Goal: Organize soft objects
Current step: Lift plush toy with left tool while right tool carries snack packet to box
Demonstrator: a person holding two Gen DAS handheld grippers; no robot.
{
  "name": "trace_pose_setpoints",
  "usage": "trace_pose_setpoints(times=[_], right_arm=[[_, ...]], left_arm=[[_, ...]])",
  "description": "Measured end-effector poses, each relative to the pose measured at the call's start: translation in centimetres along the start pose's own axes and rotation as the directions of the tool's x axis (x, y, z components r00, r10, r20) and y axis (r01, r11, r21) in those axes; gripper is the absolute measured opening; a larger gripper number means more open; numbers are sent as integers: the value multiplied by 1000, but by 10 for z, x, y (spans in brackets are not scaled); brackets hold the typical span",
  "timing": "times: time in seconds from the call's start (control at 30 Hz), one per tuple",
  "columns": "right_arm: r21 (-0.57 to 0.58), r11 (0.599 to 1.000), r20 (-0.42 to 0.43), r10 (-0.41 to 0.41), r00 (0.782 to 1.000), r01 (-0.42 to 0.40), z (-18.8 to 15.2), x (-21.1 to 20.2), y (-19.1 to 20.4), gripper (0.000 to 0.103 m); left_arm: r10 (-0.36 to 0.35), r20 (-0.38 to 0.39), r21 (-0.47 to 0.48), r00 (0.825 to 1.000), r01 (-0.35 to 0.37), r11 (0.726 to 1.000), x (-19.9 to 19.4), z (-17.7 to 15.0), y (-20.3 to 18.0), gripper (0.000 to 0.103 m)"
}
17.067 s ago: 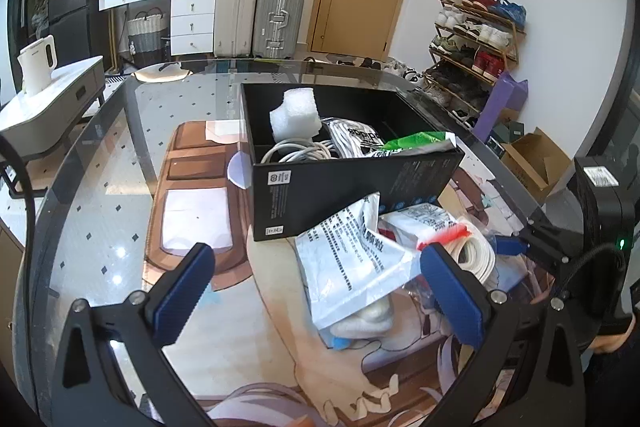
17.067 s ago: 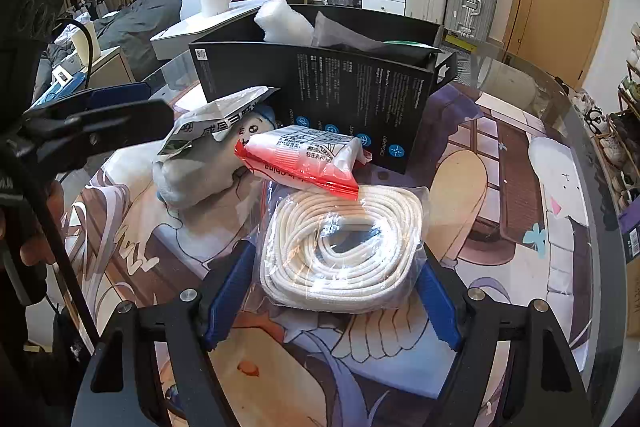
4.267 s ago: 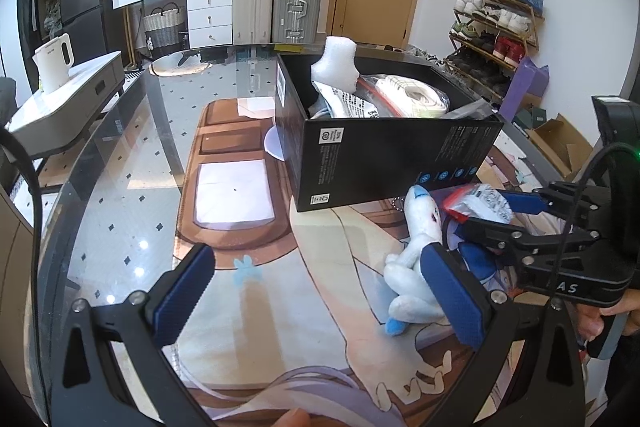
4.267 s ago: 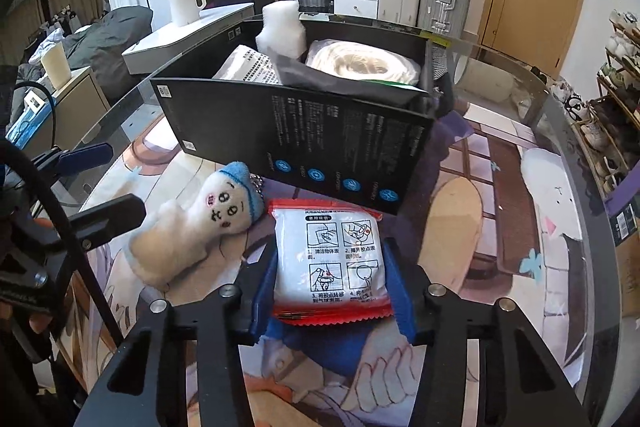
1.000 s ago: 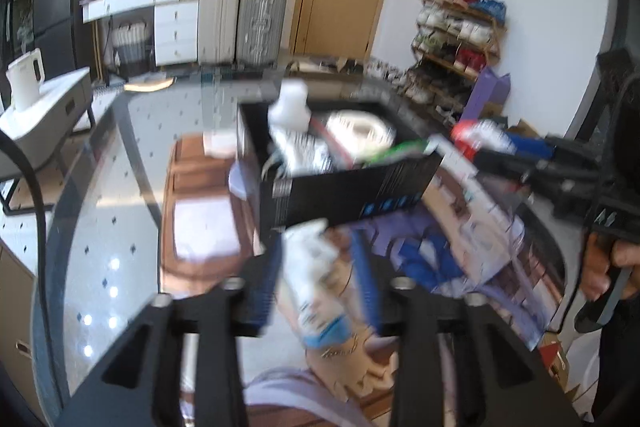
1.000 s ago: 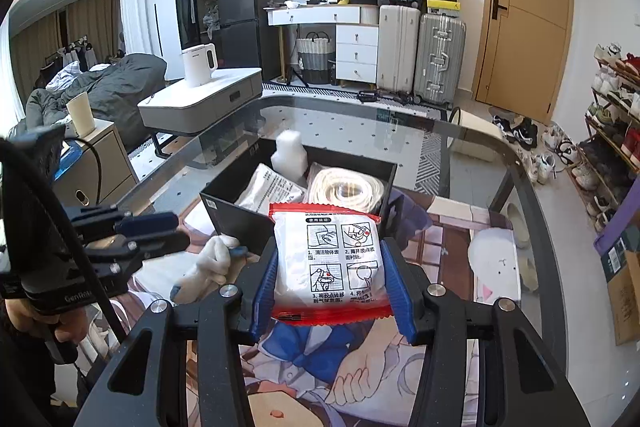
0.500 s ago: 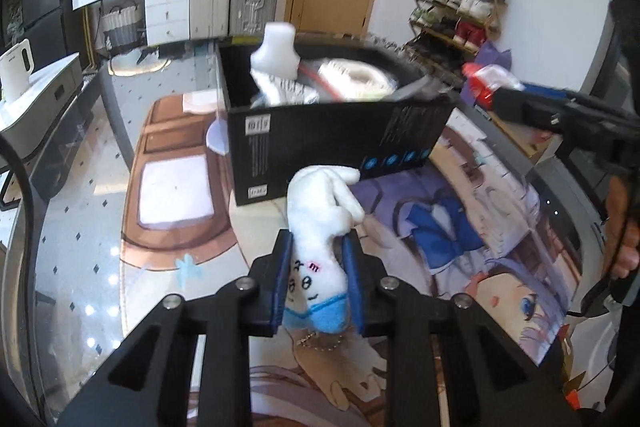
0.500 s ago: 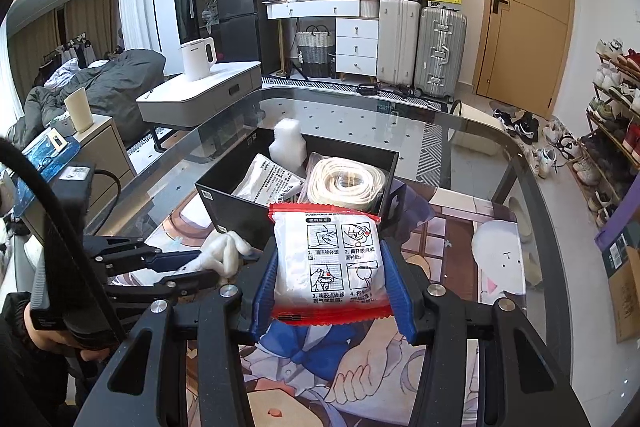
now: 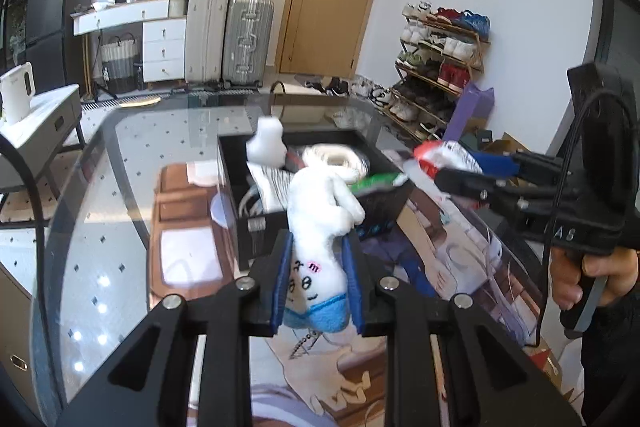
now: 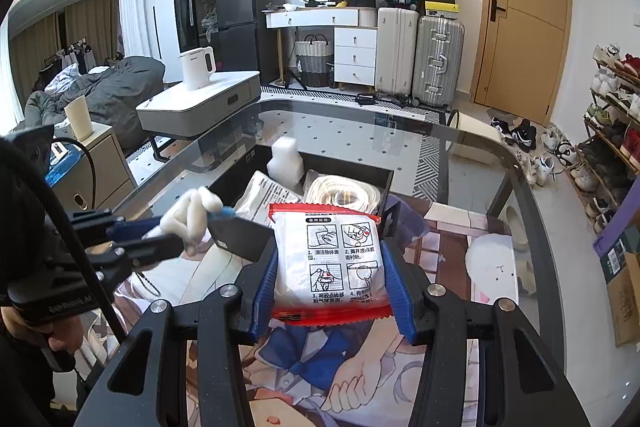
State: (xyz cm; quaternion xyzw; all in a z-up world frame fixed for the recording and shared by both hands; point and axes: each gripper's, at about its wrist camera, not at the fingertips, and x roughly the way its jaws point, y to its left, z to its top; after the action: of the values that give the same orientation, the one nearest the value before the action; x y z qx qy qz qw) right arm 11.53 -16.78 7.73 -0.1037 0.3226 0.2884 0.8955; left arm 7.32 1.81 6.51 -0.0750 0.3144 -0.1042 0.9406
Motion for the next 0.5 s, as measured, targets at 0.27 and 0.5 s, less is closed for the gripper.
trace_pose_setpoints(times=[0.27, 0.5], right_arm=[[0, 1000, 6, -12, 1000, 12, 9, 8, -5, 50], [-5, 1000, -8, -13, 1000, 13, 20, 26, -9, 50]], left_arm=[[3, 41, 8, 999, -4, 1000, 3, 25, 6, 23], [11, 32, -5, 999, -11, 1000, 24, 40, 13, 23]])
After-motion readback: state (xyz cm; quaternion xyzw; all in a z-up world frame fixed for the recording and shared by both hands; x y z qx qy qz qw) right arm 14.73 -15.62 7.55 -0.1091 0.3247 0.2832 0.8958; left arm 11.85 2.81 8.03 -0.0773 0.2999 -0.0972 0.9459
